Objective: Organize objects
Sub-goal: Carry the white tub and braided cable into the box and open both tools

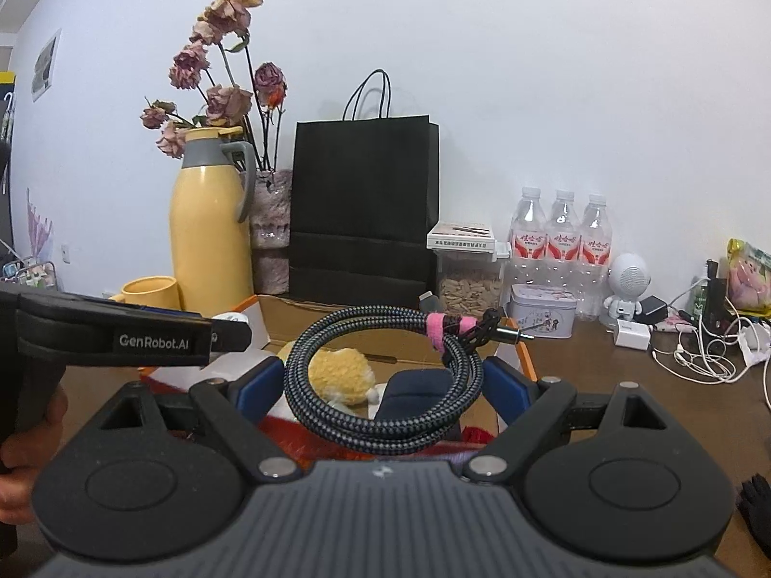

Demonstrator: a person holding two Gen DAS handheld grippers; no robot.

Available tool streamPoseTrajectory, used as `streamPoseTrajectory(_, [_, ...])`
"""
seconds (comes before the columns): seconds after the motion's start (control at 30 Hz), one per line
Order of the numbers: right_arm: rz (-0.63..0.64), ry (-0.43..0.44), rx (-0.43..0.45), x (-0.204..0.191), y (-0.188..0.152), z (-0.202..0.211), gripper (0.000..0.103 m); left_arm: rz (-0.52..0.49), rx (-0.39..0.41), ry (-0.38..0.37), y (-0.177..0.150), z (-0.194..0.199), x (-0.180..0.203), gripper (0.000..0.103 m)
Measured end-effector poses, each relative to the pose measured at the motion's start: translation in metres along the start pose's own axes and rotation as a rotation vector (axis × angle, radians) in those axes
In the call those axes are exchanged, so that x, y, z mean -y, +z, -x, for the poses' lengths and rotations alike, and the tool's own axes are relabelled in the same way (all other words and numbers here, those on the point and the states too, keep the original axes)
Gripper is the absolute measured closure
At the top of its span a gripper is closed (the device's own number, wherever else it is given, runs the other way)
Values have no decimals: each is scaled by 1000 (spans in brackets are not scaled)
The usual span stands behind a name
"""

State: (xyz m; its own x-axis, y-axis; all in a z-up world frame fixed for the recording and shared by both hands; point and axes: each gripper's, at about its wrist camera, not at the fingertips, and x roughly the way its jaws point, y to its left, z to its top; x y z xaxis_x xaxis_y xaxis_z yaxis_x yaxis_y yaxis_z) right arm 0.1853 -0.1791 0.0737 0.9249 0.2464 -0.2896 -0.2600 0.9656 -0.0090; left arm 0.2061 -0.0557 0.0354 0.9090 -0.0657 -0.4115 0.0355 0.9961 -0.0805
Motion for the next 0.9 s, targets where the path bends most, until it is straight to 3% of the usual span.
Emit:
streamPoseTrajectory(0.57, [-19, -4, -65, 19, 11, -95, 14, 17, -31, 44, 27, -82, -15, 65])
streamPoseTrajectory(0.9, [-24, -8, -105, 27, 10, -120, 12, 11, -57, 80, 29, -104, -26, 65])
